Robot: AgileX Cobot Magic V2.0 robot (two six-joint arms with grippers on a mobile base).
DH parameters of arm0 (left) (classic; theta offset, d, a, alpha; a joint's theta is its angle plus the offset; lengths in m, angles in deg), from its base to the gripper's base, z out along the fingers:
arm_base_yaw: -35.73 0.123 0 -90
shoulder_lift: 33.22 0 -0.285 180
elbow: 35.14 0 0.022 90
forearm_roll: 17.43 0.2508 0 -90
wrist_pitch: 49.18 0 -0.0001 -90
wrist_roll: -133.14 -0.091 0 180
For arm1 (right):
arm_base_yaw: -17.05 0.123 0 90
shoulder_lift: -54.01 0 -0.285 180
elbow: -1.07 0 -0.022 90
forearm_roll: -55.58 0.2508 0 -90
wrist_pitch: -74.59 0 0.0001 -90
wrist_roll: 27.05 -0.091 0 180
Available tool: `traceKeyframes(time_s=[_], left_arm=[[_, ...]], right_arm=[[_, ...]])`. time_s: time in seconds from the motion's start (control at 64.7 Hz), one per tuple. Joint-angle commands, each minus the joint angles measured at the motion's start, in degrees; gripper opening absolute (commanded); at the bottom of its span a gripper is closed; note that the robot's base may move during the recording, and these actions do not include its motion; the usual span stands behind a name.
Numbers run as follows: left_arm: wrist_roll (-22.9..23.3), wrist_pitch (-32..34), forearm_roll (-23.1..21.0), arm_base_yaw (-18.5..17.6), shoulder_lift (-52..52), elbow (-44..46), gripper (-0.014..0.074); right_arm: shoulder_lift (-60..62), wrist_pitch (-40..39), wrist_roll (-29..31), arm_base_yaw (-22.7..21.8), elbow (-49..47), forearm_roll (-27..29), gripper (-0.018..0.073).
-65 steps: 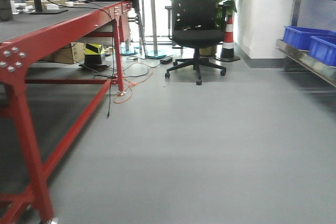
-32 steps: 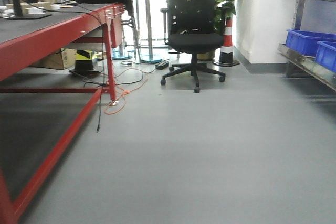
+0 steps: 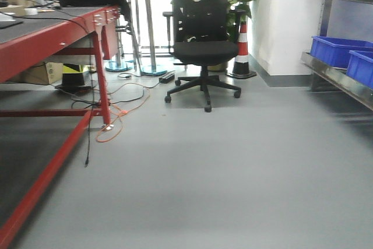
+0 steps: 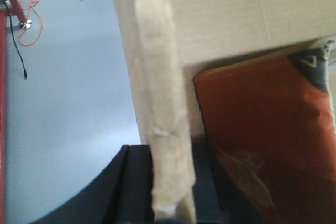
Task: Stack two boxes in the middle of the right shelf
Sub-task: 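Hold the boxes while turning toward the steel rack of blue bins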
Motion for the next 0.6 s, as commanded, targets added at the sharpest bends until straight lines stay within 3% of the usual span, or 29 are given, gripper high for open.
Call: traceKeyframes(time_s=[0.0,0.587], left_arm=[[-0.5,2.9,-0.1,-0.3,-0.8,0.6,-0.0111],[-0.5,2.9,-0.1,-0.3,-0.8,0.6,-0.0111]], right_arm=[[0.1,-2.8,0.5,-0.4,-0.6,-1.3,-0.0154],[0.1,-2.8,0.5,-0.4,-0.6,-1.3,-0.0154]])
